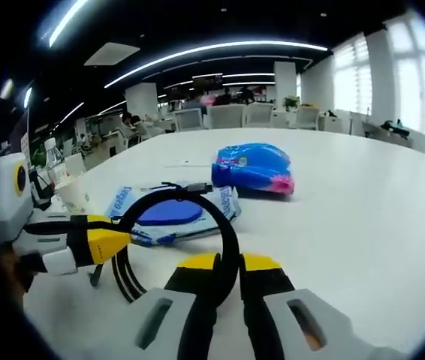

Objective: Arrange the tabletop items into an orderly group along one side of the table until the central work area is clear of visible clutter.

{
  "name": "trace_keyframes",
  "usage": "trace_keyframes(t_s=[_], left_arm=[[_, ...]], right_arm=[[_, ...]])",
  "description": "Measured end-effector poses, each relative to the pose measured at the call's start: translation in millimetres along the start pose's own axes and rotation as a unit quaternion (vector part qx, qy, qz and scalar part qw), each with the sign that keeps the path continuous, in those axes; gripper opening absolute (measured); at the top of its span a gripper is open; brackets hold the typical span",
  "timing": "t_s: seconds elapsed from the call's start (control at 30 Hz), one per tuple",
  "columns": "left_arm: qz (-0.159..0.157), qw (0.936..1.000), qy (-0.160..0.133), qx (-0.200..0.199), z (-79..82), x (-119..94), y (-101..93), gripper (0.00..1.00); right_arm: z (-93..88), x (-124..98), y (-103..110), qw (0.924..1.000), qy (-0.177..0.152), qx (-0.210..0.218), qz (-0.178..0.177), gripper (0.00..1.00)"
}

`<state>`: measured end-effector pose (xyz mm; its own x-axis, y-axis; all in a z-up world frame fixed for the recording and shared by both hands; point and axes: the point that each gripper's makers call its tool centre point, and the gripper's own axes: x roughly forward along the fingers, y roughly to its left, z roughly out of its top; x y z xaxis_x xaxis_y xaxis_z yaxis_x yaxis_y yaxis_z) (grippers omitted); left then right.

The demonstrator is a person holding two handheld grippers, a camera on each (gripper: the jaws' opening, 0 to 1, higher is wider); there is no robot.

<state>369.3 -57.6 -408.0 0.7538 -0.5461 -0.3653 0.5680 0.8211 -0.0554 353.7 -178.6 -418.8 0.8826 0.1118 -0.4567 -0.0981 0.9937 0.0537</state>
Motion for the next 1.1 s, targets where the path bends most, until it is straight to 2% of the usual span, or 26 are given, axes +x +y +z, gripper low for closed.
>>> trace_keyframes(t_s=[0.2,0.47,0.5,0.53,0.67,1.1], left_arm=[[-0.008,0.9999,-0.003,-0.006,5.5,-8,-4.9,0.09],[-0.013,0.9998,-0.007,-0.014,18.3,-25,-9.2,0.08],[-0.012,0.9998,-0.007,-0.013,18.3,-26,-9.6,0.08],[-0.012,0.9999,-0.006,-0.007,18.2,-31,-12.4,0.08],[-0.012,0.9999,-0.006,0.003,18.1,-38,-15.5,0.08],[-0.004,0.9999,0.000,0.011,16.4,-66,-12.9,0.08]], right_arm=[[9.7,-10,-1,0.9999,-0.011,-0.002,-0.004,0.07],[13.4,-24,6,0.9998,-0.016,-0.011,0.005,0.07],[13.7,-25,7,0.9998,-0.016,-0.012,0.006,0.07],[12.8,-31,9,0.9994,-0.010,-0.032,0.008,0.07],[14.5,-41,12,0.9991,-0.017,-0.037,0.005,0.07],[13.5,-58,32,0.9983,-0.021,-0.044,0.031,0.07]])
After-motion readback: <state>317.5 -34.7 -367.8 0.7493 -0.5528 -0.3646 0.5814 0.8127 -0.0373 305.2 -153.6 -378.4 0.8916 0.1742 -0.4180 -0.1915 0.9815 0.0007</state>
